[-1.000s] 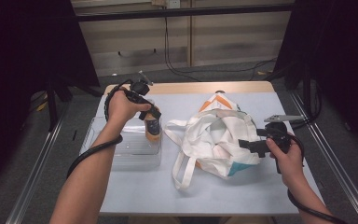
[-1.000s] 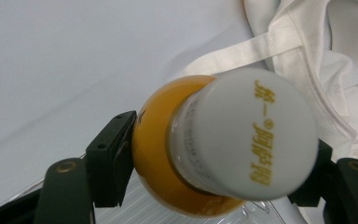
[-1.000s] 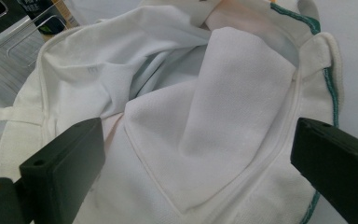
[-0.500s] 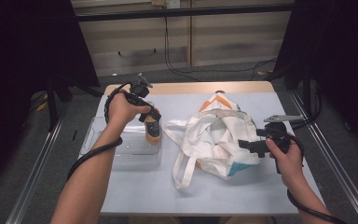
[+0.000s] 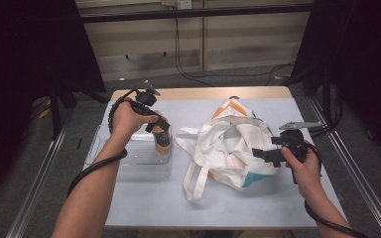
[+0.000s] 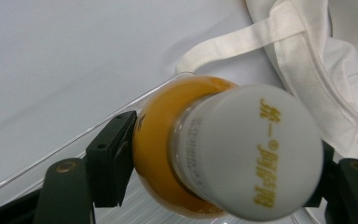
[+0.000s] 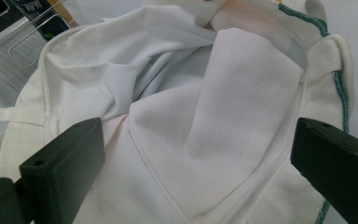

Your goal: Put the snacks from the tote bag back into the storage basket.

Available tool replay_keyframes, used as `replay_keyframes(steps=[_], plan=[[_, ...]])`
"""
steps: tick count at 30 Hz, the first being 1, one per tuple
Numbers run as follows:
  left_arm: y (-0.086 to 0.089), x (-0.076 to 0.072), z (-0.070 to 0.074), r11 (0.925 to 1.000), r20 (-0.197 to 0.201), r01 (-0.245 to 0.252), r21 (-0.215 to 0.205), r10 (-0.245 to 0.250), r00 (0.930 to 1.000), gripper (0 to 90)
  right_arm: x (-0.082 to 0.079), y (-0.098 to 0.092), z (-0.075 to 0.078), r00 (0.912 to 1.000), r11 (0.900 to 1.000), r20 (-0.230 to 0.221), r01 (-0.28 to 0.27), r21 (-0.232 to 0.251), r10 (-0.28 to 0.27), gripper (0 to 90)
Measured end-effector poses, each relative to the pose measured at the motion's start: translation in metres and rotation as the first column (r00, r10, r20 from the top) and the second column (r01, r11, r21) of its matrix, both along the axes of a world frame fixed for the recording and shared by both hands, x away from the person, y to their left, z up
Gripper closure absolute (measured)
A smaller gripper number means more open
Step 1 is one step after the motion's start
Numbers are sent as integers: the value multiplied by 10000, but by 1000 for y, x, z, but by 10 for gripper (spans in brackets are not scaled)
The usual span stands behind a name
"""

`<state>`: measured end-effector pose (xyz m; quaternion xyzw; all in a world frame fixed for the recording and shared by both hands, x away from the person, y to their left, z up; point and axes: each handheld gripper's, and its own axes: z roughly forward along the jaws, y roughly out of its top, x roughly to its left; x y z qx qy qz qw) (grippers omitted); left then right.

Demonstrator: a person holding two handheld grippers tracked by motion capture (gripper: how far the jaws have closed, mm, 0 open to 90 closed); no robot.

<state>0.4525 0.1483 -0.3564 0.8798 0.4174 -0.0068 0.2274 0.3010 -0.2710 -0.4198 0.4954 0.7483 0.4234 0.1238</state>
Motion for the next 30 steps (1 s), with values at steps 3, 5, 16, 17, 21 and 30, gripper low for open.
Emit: replay_keyframes(steps=[3,5,16,17,21,30], plan=[[0,-1,-1,9999,29,106,-3,-106,9999,295,0,1,0,10000,10000,15,-52,1,52,28],[-1,-2,-1,9999,28,124,4,-124,9999,294,0,1,0,10000,10000,14,-47,17,47,27],[6,-7,-2,9991,61,-161,-404,164,9998,255,-1,1,3,9999,10000,93,-67,14,67,28],[6,-8,-2,9989,81,-205,-432,209,9997,242,-1,1,3,10000,10000,74,-60,9,60,27],[10,-10,-2,9987,106,-210,-474,216,9997,199,-1,2,4,9999,10000,113,-71,42,70,28],[16,-18,-5,9959,131,-304,-853,317,9994,173,-1,4,5,9999,10000,126,-93,9,93,28]])
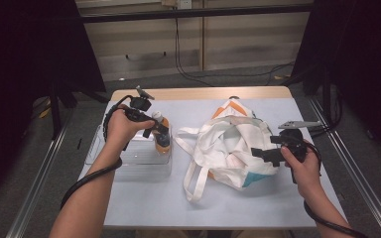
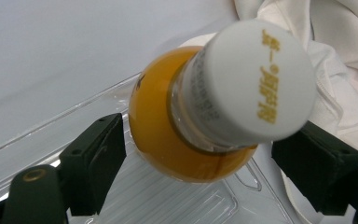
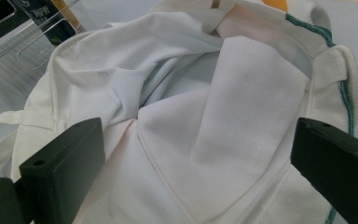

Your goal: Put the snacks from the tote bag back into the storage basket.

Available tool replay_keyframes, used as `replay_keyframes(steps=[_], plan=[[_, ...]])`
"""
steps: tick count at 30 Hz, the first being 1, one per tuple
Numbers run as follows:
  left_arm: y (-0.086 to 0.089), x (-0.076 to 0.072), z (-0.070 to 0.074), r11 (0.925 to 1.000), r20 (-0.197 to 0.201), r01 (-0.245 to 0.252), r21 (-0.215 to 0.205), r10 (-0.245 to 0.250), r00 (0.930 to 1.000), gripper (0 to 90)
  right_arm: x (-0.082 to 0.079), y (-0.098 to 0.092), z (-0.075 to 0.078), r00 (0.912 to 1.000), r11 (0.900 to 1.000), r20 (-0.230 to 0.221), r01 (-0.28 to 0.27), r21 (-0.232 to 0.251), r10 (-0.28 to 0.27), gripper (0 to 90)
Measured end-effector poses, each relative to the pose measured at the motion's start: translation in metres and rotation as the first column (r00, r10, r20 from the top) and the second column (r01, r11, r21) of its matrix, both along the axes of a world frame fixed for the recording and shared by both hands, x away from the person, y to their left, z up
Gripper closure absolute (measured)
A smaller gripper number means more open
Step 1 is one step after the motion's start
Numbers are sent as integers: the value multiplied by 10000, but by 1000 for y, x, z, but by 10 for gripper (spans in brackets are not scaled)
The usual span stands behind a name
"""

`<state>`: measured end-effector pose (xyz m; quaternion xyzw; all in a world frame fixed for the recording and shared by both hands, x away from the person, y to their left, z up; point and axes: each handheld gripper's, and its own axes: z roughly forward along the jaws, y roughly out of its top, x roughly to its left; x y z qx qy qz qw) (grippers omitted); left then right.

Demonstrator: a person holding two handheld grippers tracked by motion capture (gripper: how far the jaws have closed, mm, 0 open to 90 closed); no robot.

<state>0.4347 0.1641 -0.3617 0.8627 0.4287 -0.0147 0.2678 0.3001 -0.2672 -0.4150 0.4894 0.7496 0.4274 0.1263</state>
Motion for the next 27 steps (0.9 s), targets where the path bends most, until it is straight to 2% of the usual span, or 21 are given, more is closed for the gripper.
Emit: replay_keyframes(steps=[2,9,10,26,27], plan=[[2,-1,0,9999,19,-18,-130,18,10000,171,0,0,0,10000,10000,3,-26,3,26,27],[8,-7,2,9998,199,-35,-178,39,9998,162,2,3,1,10000,10000,33,-68,30,67,27],[9,-8,2,9996,250,-150,-232,156,9996,161,2,3,1,10000,10000,17,-88,19,88,27],[25,-20,-7,9989,426,-293,-352,308,9986,153,4,6,0,9998,9998,8,-176,-18,176,28],[26,-21,-8,9988,337,-311,-387,324,9989,153,4,6,0,9998,9998,10,-176,-4,176,27]])
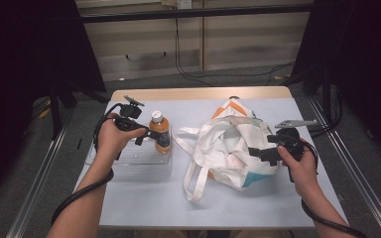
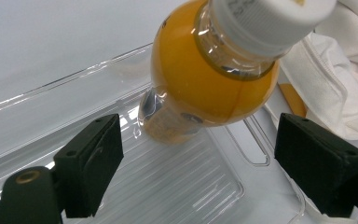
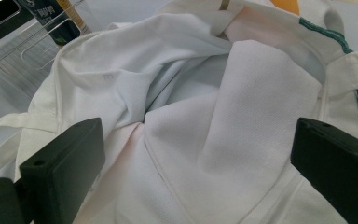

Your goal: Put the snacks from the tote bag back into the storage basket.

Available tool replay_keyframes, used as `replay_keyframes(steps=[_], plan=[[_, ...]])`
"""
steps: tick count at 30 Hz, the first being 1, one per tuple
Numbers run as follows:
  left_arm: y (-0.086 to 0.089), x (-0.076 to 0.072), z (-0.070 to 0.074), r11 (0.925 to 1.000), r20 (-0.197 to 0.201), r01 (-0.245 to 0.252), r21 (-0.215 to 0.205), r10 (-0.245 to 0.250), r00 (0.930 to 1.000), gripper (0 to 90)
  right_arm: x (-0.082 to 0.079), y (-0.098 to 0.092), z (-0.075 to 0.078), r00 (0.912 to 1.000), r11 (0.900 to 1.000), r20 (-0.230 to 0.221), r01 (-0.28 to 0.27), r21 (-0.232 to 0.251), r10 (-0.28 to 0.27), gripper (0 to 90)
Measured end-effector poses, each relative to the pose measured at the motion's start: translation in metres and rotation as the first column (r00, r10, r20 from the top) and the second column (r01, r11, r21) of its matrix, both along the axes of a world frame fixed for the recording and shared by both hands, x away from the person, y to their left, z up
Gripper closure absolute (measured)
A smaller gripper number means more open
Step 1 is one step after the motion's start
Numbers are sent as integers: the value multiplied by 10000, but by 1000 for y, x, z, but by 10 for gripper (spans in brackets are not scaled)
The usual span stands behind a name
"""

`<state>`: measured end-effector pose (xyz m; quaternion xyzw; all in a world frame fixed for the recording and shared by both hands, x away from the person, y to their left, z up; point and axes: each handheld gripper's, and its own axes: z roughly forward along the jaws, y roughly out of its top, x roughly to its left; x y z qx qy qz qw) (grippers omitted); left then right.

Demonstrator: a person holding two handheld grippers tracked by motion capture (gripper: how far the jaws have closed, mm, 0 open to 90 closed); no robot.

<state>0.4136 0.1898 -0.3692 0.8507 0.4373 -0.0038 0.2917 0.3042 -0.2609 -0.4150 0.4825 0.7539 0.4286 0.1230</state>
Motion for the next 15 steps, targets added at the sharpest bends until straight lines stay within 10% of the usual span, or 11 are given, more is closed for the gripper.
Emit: replay_keyframes(steps=[15], plan=[[8,-7,-11,9999,176,-41,-137,44,9998,146,0,0,-1,10000,10000,-17,-31,-20,31,27]])
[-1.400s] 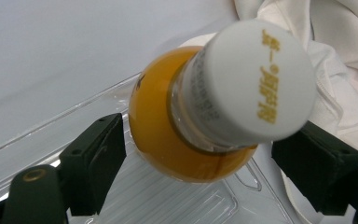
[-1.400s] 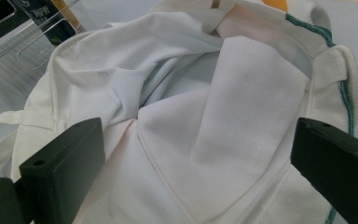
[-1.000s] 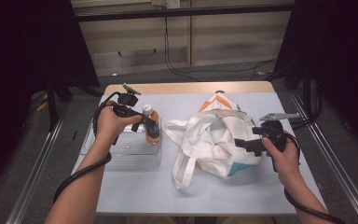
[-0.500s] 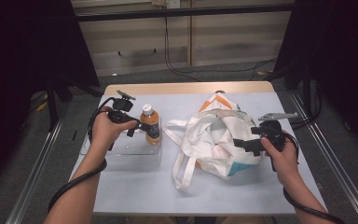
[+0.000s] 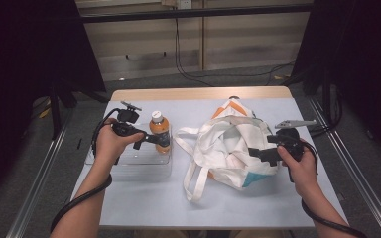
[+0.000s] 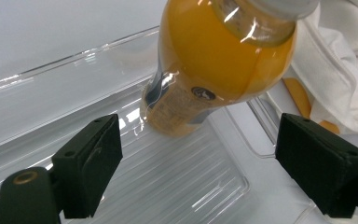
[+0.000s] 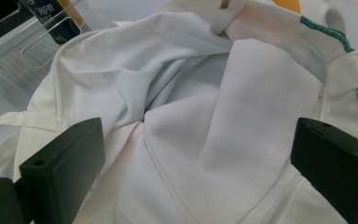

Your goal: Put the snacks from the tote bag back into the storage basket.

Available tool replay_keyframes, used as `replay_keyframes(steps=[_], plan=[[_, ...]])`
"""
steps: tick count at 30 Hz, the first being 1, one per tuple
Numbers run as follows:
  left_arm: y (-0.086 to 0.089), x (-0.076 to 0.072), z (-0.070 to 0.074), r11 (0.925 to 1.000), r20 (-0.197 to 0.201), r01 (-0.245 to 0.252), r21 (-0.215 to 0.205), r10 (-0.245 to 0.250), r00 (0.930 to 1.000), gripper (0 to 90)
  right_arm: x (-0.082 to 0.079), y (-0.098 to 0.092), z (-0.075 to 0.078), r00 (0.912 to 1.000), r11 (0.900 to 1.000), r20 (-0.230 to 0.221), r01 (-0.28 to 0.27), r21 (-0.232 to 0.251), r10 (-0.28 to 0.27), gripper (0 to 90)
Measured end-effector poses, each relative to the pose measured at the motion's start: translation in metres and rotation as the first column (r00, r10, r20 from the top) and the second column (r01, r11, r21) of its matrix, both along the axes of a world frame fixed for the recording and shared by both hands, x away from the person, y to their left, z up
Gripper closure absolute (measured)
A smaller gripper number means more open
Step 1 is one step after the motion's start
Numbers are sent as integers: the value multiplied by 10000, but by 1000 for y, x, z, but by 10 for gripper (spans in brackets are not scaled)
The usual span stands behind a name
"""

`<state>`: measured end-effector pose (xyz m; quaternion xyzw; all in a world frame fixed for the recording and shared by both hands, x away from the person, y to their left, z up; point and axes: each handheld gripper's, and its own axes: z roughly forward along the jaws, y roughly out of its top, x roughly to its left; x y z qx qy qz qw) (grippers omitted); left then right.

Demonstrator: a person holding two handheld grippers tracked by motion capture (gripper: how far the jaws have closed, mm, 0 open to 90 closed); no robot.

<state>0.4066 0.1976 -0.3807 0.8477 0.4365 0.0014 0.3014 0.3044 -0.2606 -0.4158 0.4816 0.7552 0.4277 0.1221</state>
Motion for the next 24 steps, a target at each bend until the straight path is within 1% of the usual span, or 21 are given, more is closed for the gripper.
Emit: replay_keyframes(steps=[1,2,3,5,6,9,10,11,14,15,16,18,21,22,23,24], plan=[[0,-1,-1,10000,0,-29,-35,29,10000,146,0,0,0,10000,10000,-9,25,-4,-25,28],[1,-1,-2,10000,-44,81,-40,-82,10000,146,0,0,0,10000,10000,-14,31,4,-31,27],[1,-2,-3,9999,-8,-17,-104,17,10000,146,0,0,0,10000,10000,-8,22,-5,-22,27],[2,-3,-6,10000,-7,3,-50,-3,10000,146,0,-1,0,10000,10000,7,20,16,-20,27],[3,-4,-7,9999,-33,-11,-115,11,10000,146,0,-1,0,10000,10000,7,22,3,-22,27],[5,-6,-10,9999,41,-58,-114,58,10000,143,0,-1,0,10000,10000,30,15,15,-15,27],[6,-7,-11,10000,10,15,-87,-15,10000,142,0,-1,0,10000,10000,36,15,1,-15,27],[6,-8,-12,9998,-6,-42,-194,42,10000,142,0,-1,0,10000,10000,35,11,-2,-11,28],[8,-10,-14,10000,114,26,-89,-25,9999,142,0,-1,0,10000,10000,19,10,7,-10,27],[7,-11,-14,9997,117,-120,-205,123,9999,142,0,-1,0,10000,10000,8,6,12,-6,27],[8,-12,-14,10000,155,-35,-88,37,9999,142,0,-2,0,10000,10000,30,11,6,-11,27],[8,-13,-15,9998,225,-153,-159,157,9996,142,0,-2,0,10000,10000,31,5,-4,-5,27],[9,-15,-16,9998,180,-78,-198,81,9998,141,0,-2,1,10000,10000,21,38,-3,-38,28],[9,-16,-17,9999,195,-63,-129,65,9998,140,0,-2,1,10000,10000,27,48,-2,-48,27],[9,-17,-18,9998,235,-112,-158,116,9997,138,0,-2,1,10000,10000,32,60,-23,-60,28],[9,-17,-19,10000,264,-2,-44,3,9997,136,0,-3,0,10000,10000,22,58,3,-58,27]])
